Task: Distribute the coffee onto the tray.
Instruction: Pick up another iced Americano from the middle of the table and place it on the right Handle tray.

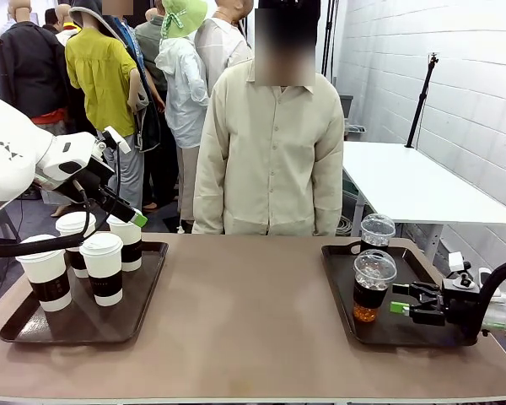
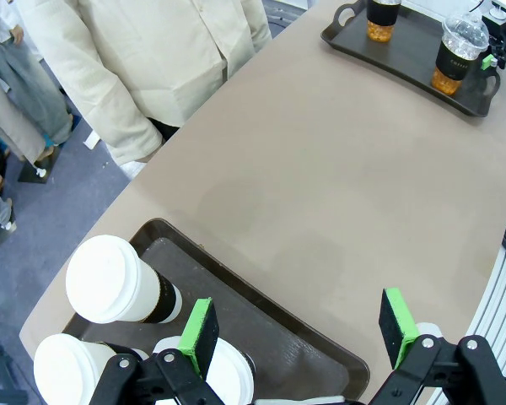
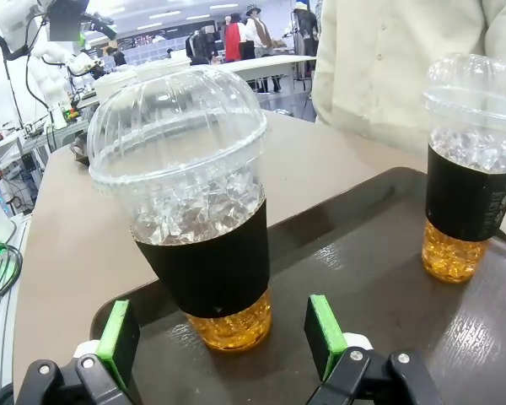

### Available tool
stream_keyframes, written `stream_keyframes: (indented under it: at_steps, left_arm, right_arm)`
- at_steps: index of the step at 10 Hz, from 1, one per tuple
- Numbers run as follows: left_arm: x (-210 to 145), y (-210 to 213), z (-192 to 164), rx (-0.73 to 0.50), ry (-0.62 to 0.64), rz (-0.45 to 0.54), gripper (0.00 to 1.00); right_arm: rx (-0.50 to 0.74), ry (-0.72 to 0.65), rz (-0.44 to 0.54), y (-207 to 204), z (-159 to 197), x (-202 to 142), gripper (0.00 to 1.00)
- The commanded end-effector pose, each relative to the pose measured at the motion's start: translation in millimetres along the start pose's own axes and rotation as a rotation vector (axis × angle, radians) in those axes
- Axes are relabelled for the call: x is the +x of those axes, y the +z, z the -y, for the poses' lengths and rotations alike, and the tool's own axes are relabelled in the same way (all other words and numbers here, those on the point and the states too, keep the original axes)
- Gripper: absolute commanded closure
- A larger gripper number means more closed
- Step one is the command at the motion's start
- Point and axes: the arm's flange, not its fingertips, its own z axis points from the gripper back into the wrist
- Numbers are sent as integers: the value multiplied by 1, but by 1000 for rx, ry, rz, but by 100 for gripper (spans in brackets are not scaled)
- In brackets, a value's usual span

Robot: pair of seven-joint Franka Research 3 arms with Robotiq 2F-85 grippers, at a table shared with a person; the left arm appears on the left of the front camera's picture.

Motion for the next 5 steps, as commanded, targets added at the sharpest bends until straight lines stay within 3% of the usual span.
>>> stream_keyframes:
  at_steps: [1, 5]
  left_arm:
    - [-2, 0, -3, -14, 1, 10, 0]
    - [-2, 0, -3, -14, 1, 10, 0]
  right_arm:
    - [5, 0, 5, -1, 0, -2, 0]
    - [5, 0, 5, -1, 0, -2, 0]
